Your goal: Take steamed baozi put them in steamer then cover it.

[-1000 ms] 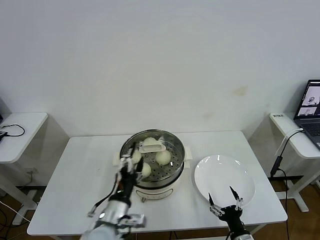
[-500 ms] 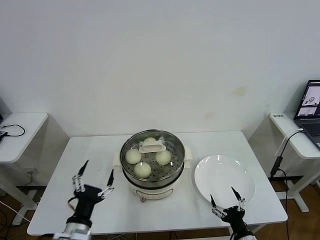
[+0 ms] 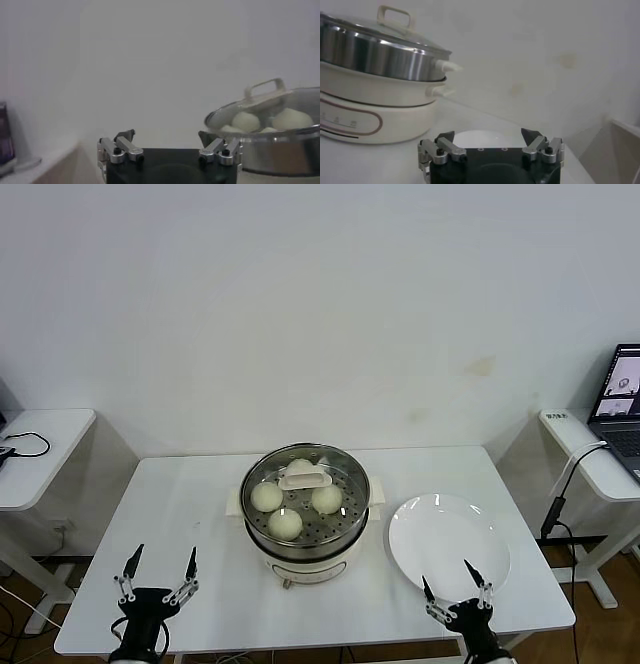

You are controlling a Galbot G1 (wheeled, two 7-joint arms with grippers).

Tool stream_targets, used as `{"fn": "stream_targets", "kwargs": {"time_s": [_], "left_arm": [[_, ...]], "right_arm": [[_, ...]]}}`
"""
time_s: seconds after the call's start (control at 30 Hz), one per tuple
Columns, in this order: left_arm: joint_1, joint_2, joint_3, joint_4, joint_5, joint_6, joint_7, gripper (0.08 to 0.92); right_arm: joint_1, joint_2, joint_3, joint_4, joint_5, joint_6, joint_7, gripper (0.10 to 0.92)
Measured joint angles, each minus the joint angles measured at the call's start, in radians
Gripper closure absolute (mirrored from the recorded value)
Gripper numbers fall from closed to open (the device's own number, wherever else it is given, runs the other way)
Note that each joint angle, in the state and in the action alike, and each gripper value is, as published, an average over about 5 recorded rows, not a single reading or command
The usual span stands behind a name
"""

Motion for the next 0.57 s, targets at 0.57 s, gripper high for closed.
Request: {"fn": "stream_targets", "kwargs": {"time_s": [0.57], "left_arm": [[0.020, -0.001, -0.019, 0.057, -0.102, -0.026, 0.023, 0.177]], "right_arm": [[-0.039, -0.047, -0.057, 0.046, 0.086, -0.049, 0.007, 0.203]]}}
